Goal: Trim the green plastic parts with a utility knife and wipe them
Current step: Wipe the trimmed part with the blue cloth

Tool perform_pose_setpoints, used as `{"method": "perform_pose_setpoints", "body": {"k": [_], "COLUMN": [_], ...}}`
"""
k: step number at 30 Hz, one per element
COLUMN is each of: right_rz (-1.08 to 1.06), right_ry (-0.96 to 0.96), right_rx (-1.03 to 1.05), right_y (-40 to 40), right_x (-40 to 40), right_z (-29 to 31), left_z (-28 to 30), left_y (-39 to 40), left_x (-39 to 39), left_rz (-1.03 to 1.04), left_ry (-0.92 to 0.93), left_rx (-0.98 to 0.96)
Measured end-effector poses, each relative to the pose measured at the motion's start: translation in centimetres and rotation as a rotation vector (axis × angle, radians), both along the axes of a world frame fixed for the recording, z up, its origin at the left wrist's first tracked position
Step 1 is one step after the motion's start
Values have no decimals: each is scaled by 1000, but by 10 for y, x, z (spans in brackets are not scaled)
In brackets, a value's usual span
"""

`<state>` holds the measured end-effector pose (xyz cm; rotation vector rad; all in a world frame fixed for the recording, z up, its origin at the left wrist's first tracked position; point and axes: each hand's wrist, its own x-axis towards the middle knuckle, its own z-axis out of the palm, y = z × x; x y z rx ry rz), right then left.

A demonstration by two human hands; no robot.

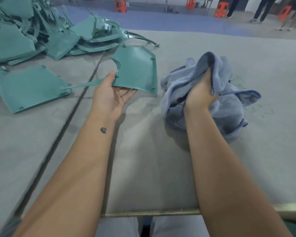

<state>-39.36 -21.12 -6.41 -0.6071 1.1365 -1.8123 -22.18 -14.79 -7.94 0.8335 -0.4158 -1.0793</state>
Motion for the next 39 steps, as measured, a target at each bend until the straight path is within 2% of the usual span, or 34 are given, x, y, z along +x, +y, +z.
{"method": "perform_pose_setpoints", "body": {"k": [2,3,6,8,9,12,16,20,23,27,30,31,32,34,35,37,39], "right_rz": [23,88,237,381,458,586,712,550,575,709,813,806,775,639,568,471,433], "right_ry": [42,127,450,756,839,853,749,1037,994,953,747,763,858,1197,1297,1376,1477], "right_rx": [-67,-81,-172,-269,-339,-410,-374,-187,-145,-394,-330,-300,-265,-202,-153,-147,-286], "right_y": [4,7,16,23,26,32,25,12,9,28,30,27,23,12,9,9,18], "right_x": [0,4,23,38,45,50,42,36,33,43,43,41,39,31,28,27,31], "right_z": [-3,-5,-8,-9,-11,-15,-16,-17,-20,-18,-17,-18,-19,-25,-26,-25,-19], "left_z": [-1,-2,-1,-1,-1,-1,-1,-1,-3,-5,-8,-7,-7,-7,-6,-7,-5], "left_y": [1,2,3,2,2,2,1,2,2,1,0,0,-1,-2,-1,-3,-3], "left_x": [-3,-6,-16,-22,-23,-25,-29,-28,-27,-27,-27,-25,-24,-21,-20,-20,-20], "left_rz": [-38,-77,-208,-234,-226,-203,-152,-159,-165,-165,-137,-123,-105,-77,-73,-54,-21], "left_ry": [-56,-78,-146,-194,-204,-181,-252,-268,-262,-260,-259,-236,-205,-148,-127,-68,36], "left_rx": [48,72,89,52,30,-17,-3,-10,-9,-20,-3,14,24,20,13,-1,-11]}}
